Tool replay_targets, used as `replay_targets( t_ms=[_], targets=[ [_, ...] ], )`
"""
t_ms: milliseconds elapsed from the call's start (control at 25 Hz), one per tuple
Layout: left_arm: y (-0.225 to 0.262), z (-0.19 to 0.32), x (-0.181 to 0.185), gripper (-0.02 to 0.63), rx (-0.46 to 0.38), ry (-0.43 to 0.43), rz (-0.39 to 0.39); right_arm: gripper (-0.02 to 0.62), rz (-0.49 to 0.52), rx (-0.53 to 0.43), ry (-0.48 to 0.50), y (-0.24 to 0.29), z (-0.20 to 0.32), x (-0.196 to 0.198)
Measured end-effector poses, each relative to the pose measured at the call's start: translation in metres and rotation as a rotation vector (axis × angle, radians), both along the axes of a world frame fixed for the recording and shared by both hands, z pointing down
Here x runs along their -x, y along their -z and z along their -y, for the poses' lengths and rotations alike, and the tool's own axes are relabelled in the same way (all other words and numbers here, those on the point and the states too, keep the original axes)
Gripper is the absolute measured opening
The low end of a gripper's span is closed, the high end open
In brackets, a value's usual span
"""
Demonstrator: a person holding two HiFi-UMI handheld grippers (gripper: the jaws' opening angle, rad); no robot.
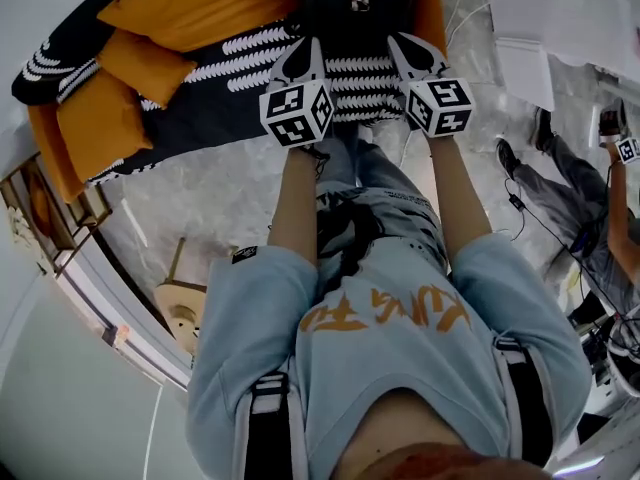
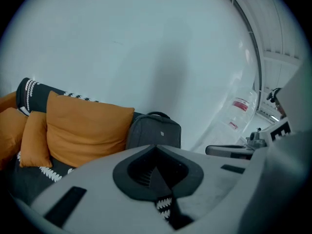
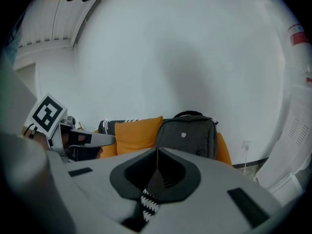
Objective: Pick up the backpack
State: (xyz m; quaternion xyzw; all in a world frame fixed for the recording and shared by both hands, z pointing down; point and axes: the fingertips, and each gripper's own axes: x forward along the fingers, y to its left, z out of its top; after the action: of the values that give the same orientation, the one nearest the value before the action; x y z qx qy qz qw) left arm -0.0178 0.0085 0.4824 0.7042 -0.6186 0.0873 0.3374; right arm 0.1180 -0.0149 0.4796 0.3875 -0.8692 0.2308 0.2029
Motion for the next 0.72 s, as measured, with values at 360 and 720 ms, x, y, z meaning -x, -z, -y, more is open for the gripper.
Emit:
replay_targets(
  t_ms=[360,720],
  targets=[
    [-0.021,0.077,0.027,0.023,-0.005,-0.071,0.017,0.029,-0.02,-0.029,-0.051,-0.012,0.075,0.009],
    [-0.028,0.163,0.018,0.055,-0.012,-0.302,0.142,0.171,-0.17,-0.038,0.049,-0.018,0.154,0.006]
  ],
)
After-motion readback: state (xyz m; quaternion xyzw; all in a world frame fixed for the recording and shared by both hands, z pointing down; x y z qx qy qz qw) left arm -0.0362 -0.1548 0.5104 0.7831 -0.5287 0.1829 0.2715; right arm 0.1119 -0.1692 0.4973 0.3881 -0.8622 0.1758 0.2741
